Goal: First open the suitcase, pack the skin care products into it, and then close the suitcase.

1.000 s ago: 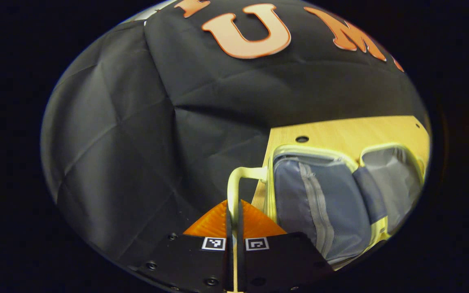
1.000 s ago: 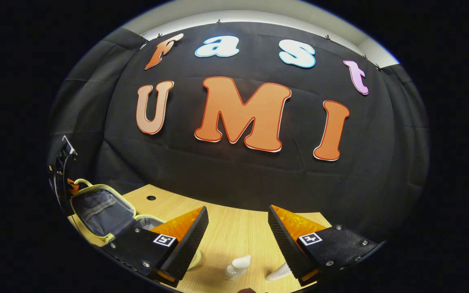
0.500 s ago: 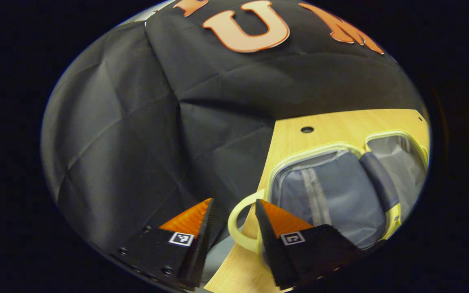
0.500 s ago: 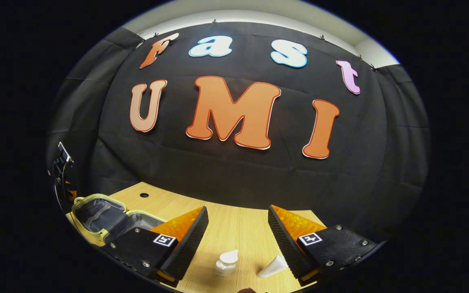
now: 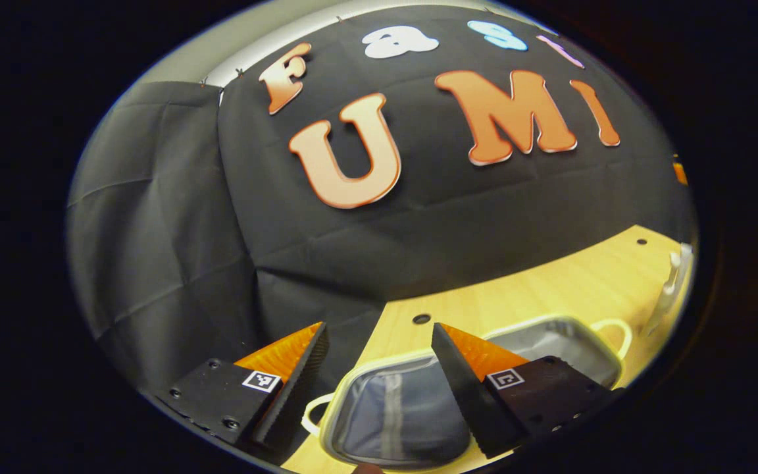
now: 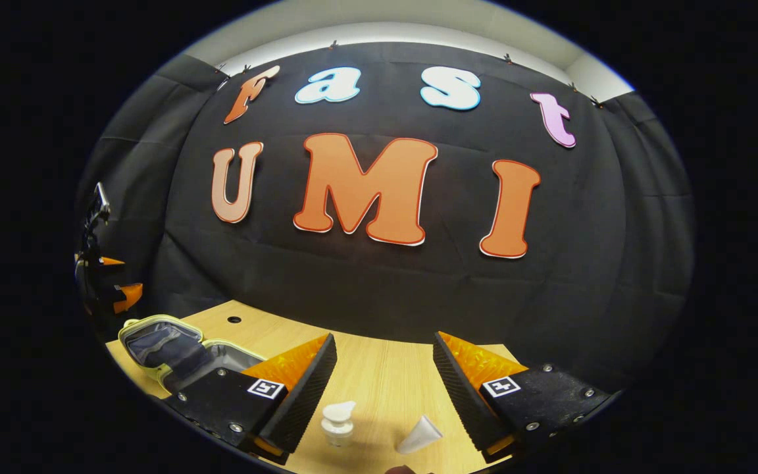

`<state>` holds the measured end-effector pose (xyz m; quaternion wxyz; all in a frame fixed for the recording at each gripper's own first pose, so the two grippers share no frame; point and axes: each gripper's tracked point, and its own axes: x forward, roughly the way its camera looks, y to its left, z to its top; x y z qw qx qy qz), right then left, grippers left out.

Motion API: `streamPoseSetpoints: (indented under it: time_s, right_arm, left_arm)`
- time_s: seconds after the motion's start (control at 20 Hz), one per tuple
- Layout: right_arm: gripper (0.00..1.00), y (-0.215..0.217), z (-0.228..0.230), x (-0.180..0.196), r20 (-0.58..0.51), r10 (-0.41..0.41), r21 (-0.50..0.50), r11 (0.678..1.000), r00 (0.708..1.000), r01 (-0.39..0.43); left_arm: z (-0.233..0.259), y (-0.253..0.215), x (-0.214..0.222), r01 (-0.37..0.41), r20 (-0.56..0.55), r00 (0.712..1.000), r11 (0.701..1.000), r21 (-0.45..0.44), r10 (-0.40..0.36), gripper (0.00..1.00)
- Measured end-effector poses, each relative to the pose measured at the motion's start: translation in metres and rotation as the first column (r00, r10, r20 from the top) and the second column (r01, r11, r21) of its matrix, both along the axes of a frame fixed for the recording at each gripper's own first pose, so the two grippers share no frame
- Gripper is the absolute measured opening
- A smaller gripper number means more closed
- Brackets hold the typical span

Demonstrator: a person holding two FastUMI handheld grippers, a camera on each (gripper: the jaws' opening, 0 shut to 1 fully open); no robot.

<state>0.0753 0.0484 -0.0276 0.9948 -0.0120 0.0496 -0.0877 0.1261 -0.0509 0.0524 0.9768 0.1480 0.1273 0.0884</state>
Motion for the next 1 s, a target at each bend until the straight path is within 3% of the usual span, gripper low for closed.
streamPoseSetpoints:
  time_s: [0.25,0.5,0.8,1.0]
  right_arm:
    - [0.94,-0.037,-0.012,-0.012,-0.002,0.009,0.007,1.000,1.000,-0.009]
    - [0.94,-0.061,-0.032,-0.024,-0.027,0.040,0.030,0.999,0.999,-0.039]
    - [0.94,-0.070,-0.070,-0.037,-0.087,0.090,0.070,0.994,0.992,-0.084]
    - [0.94,-0.062,-0.103,-0.046,-0.136,0.149,0.079,0.987,0.979,-0.139]
  left_arm:
    - [0.035,-0.093,0.006,0.076,0.069,0.995,0.997,-0.026,-0.074,1.00]
    - [0.039,-0.188,0.002,0.180,0.104,0.980,0.973,-0.142,-0.167,1.00]
    - [0.011,-0.281,-0.018,0.271,0.055,0.963,0.945,-0.182,-0.266,1.00]
    - [-0.026,-0.335,-0.039,0.336,0.014,0.939,0.912,-0.237,-0.343,0.99]
